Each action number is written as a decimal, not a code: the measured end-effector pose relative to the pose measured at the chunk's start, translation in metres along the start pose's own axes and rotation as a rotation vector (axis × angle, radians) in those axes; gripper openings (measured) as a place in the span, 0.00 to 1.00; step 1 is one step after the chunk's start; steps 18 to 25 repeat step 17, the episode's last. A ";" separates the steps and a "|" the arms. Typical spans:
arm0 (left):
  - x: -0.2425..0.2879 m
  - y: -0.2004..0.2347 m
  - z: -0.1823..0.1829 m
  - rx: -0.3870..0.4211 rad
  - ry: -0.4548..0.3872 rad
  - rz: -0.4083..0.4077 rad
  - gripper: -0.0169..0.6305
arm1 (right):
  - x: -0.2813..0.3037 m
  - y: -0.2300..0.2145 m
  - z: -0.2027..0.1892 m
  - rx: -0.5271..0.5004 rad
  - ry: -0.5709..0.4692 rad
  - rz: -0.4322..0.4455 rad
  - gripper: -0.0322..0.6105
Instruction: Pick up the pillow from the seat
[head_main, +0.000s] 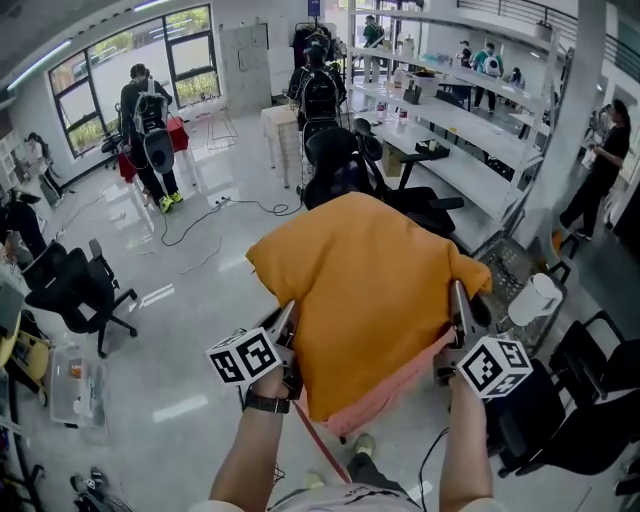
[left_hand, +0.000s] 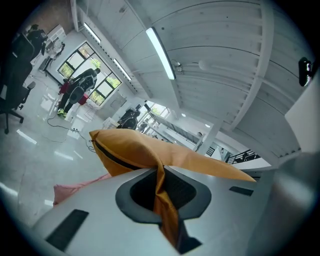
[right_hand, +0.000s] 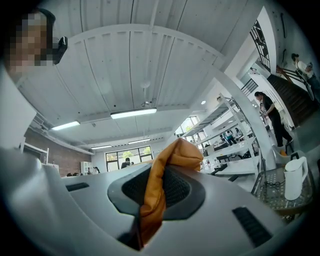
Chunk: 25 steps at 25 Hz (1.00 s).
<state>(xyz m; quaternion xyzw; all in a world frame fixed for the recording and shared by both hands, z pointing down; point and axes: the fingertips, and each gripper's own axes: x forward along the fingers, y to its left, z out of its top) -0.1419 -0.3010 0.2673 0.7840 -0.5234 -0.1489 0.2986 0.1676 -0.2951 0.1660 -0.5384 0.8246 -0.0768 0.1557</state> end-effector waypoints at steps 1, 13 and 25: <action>-0.001 0.000 0.000 0.000 -0.001 -0.001 0.08 | 0.000 0.001 0.000 -0.001 0.000 0.001 0.14; -0.004 0.001 -0.004 -0.008 0.002 0.008 0.08 | -0.004 0.003 -0.006 0.001 0.013 -0.001 0.13; -0.005 0.000 -0.006 -0.009 0.004 0.009 0.08 | -0.004 0.003 -0.005 -0.004 0.015 0.001 0.13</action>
